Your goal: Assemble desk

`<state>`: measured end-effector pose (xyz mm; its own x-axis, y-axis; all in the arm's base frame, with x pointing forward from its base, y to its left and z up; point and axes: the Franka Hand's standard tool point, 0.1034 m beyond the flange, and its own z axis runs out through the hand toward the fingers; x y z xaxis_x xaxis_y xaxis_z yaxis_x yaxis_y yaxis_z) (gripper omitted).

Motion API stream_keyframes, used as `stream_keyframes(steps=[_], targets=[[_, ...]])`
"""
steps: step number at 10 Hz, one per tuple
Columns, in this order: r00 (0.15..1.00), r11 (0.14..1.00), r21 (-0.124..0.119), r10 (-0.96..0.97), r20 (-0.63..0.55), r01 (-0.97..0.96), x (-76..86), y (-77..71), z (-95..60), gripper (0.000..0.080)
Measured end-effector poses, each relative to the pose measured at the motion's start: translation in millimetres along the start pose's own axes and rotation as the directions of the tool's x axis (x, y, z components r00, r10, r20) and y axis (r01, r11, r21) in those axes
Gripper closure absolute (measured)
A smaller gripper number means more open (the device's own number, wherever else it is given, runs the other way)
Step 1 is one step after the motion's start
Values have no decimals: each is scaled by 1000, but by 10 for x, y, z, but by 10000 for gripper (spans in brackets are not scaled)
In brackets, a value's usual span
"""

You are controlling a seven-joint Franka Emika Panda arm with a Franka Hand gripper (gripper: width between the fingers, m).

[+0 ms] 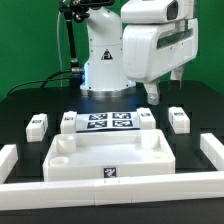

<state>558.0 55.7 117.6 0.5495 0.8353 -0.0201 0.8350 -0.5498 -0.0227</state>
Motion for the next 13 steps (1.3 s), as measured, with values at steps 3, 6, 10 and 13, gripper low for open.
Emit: stream_keyframes(steps=[3, 6, 10, 13], targets=[[913, 913, 36, -407, 1, 407, -868, -169, 326, 150], [816, 814, 61, -578, -21, 578, -1210, -172, 550, 150], [824, 822, 57, -565, -36, 566, -1214, -167, 851, 150], [844, 843, 53, -534, -44, 536, -1321, -105, 1012, 150]])
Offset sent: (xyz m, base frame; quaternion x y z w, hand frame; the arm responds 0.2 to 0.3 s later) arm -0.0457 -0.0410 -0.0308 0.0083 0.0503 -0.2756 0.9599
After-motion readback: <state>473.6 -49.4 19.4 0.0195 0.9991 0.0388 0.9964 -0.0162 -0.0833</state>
